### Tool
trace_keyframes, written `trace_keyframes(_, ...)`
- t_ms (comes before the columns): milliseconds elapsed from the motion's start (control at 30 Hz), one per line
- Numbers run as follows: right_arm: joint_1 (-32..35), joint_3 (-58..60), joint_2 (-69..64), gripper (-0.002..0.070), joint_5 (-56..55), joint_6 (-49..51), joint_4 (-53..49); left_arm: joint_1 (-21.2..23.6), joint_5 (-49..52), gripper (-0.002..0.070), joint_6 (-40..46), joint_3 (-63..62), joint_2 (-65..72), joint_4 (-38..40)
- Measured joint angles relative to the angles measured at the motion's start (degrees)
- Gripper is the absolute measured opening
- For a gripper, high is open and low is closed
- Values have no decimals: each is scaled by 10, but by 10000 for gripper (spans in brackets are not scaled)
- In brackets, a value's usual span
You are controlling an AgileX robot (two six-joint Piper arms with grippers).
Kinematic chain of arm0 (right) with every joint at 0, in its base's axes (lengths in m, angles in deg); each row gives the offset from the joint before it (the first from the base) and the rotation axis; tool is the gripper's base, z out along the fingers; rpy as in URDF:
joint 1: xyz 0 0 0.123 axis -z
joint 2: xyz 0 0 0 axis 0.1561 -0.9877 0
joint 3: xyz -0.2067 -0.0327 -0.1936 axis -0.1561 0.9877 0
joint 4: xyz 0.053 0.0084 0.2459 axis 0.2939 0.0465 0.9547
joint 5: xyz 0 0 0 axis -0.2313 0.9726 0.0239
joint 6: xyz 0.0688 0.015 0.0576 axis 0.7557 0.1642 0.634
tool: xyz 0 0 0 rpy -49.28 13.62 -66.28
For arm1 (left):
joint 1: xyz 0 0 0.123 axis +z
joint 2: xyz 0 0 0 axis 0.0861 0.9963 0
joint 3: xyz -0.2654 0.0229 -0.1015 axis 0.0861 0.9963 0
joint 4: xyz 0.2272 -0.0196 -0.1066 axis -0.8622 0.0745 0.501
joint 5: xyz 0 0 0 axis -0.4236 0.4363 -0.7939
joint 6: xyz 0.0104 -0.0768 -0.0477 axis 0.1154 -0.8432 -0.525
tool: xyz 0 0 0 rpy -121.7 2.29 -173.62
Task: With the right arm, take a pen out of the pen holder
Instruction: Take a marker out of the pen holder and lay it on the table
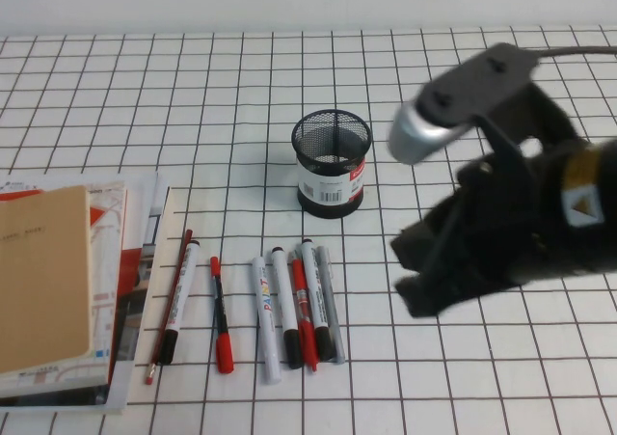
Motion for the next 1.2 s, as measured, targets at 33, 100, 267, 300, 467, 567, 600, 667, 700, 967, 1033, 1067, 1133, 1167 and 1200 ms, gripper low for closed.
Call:
trace_keyframes(33,0,15,20,-15,3,0,-3,0,0,-4,0,0,0,0)
trace_keyframes(100,0,48,62,-15,17,0,-4,0,0,-4,0,0,0,0)
trace_keyframes(267,0,78,126,-15,101,0,-11,0,0,-4,0,0,0,0)
trace_keyframes(300,0,81,132,-15,117,0,-14,0,0,-4,0,0,0,0)
trace_keyframes(467,0,118,161,-15,126,0,-51,0,0,-4,0,0,0,0)
trace_keyframes(567,0,157,174,-15,90,0,-74,0,0,-4,0,0,0,0)
trace_keyframes(600,0,172,180,-15,74,0,-81,0,0,-4,0,0,0,0)
trace_keyframes(667,2,206,191,-15,38,4,-94,0,0,-4,0,0,0,0)
trace_keyframes(700,8,227,201,-15,16,12,-96,0,0,-4,0,0,0,0)
trace_keyframes(967,204,420,325,-15,-187,-4,-34,0,0,-4,0,0,0,0)
trace_keyframes(1033,270,481,378,-15,-238,-9,-30,0,0,-4,0,0,0,0)
trace_keyframes(1067,298,507,404,-15,-256,-11,-28,0,0,-4,0,0,0,0)
trace_keyframes(1133,349,554,457,-15,-284,-12,-26,0,0,-4,0,0,0,0)
trace_keyframes(1167,367,571,479,-15,-293,-13,-25,0,0,-4,0,0,0,0)
trace_keyframes(1200,390,592,506,-15,-305,-14,-25,0,0,-4,0,0,0,0)
